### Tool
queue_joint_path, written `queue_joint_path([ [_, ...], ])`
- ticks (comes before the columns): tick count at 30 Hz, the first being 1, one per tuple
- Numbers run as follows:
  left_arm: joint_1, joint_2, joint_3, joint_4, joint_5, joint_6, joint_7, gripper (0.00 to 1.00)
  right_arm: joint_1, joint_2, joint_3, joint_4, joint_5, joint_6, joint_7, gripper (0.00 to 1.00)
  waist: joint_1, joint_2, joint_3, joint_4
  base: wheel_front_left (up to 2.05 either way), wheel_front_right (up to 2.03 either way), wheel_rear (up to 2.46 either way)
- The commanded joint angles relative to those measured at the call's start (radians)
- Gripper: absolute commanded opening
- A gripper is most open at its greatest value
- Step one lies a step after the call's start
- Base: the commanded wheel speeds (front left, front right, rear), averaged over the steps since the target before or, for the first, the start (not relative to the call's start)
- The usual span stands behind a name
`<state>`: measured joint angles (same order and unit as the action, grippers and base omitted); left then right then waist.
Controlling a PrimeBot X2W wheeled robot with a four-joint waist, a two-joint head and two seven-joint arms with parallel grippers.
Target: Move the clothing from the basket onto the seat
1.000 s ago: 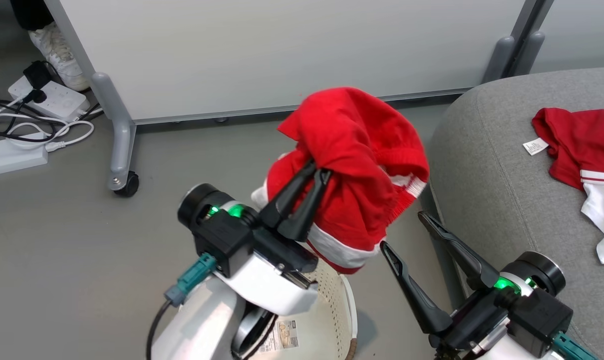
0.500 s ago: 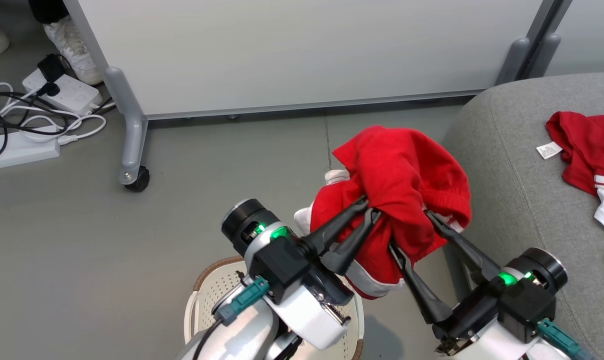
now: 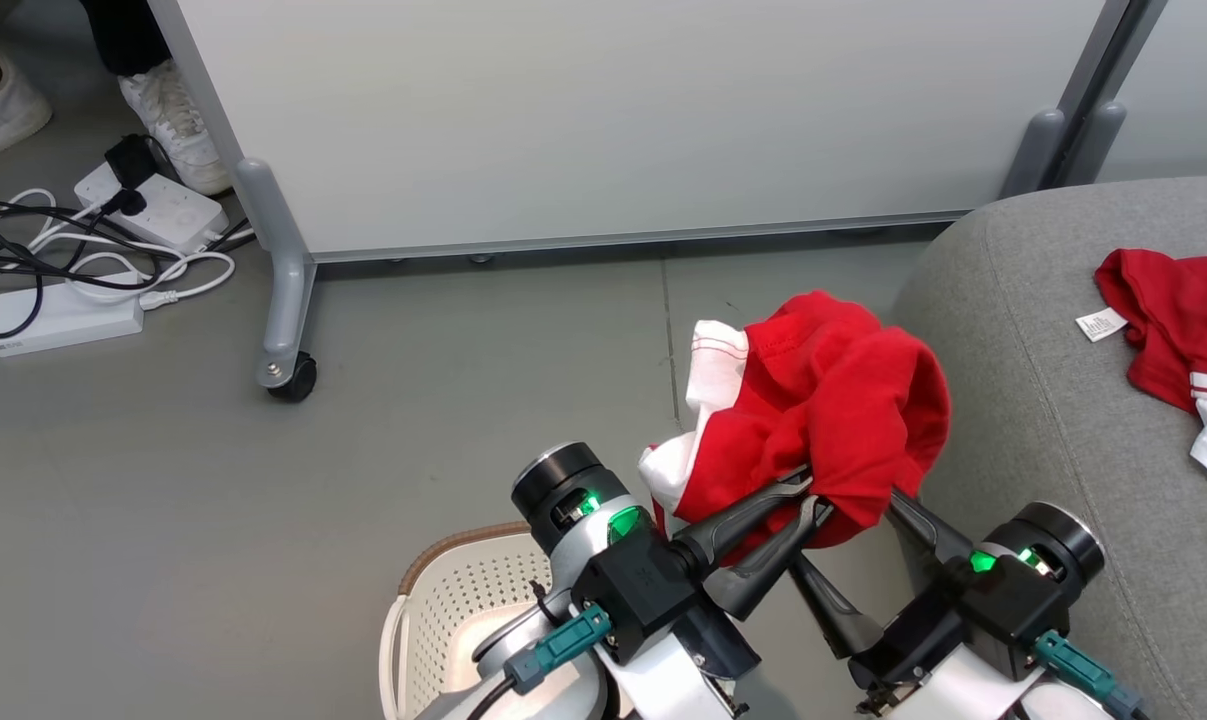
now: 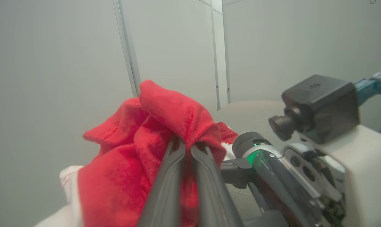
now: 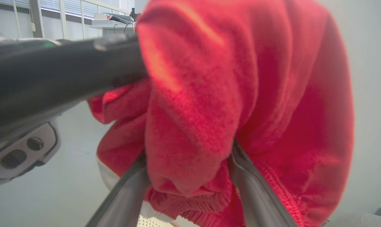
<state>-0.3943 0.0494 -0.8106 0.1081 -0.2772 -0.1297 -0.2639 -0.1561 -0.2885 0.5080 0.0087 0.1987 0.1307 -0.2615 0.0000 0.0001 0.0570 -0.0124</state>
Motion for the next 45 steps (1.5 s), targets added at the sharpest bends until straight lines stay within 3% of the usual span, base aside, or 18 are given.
queue_joint_path([
  [1, -0.010, 0.003, 0.001, 0.002, 0.006, -0.001, -0.001, 0.00, -0.014, -0.003, 0.005, 0.003, 0.001, 0.000, -0.005, 1.00, 0.0000, -0.0001, -0.002, 0.002, 0.00, 0.00, 0.00],
  [6, 0.005, 0.002, 0.006, 0.008, 0.002, -0.001, -0.001, 0.00, -0.010, 0.005, 0.017, 0.013, 0.013, 0.000, -0.005, 1.00, 0.0000, -0.0001, -0.006, 0.007, 0.00, 0.00, 0.00],
  [7, 0.006, 0.002, 0.006, 0.009, 0.001, -0.001, -0.001, 0.00, -0.010, 0.004, 0.021, 0.015, 0.014, 0.000, -0.005, 0.73, 0.0000, -0.0001, -0.007, 0.008, 0.00, 0.00, 0.00],
  [8, 0.007, 0.002, 0.006, 0.010, 0.001, -0.001, -0.001, 0.00, -0.010, 0.005, 0.024, 0.015, 0.018, 0.000, -0.005, 0.13, 0.0000, -0.0001, -0.007, 0.008, 0.00, 0.00, 0.00],
  [9, 0.009, 0.002, 0.006, 0.011, 0.001, -0.001, -0.001, 0.00, -0.010, 0.007, 0.029, 0.015, 0.025, 0.000, -0.005, 0.00, 0.0000, -0.0001, -0.007, 0.009, 0.00, 0.00, 0.00],
  [28, 0.018, 0.005, 0.076, 0.040, 0.030, -0.001, 0.000, 0.00, 0.004, 0.043, -0.066, -0.018, 0.045, 0.000, -0.005, 0.00, 0.0000, -0.0001, 0.017, 0.000, 0.00, 0.00, 0.00],
  [39, 0.028, 0.007, 0.053, 0.104, 0.033, -0.001, 0.000, 0.00, 0.004, 0.064, -0.085, -0.020, 0.069, 0.000, -0.005, 0.00, 0.0000, -0.0001, 0.022, -0.006, 0.00, 0.00, 0.00],
  [42, 0.031, 0.006, 0.069, 0.109, 0.039, -0.001, 0.000, 0.42, 0.007, 0.068, -0.101, -0.014, 0.059, 0.000, -0.005, 0.00, 0.0000, -0.0001, 0.021, -0.008, 0.00, 0.00, 0.00],
  [44, 0.040, 0.006, 0.084, 0.102, 0.042, -0.001, 0.000, 0.98, 0.009, 0.071, -0.110, -0.011, 0.057, 0.000, -0.005, 0.00, 0.0000, -0.0001, 0.020, -0.010, 0.00, 0.00, 0.00],
  [45, 0.047, 0.006, 0.091, 0.103, 0.040, -0.001, 0.000, 1.00, 0.010, 0.071, -0.118, -0.010, 0.051, 0.000, -0.005, 0.00, 0.0000, -0.0001, 0.019, -0.011, 0.00, 0.00, 0.00],
])
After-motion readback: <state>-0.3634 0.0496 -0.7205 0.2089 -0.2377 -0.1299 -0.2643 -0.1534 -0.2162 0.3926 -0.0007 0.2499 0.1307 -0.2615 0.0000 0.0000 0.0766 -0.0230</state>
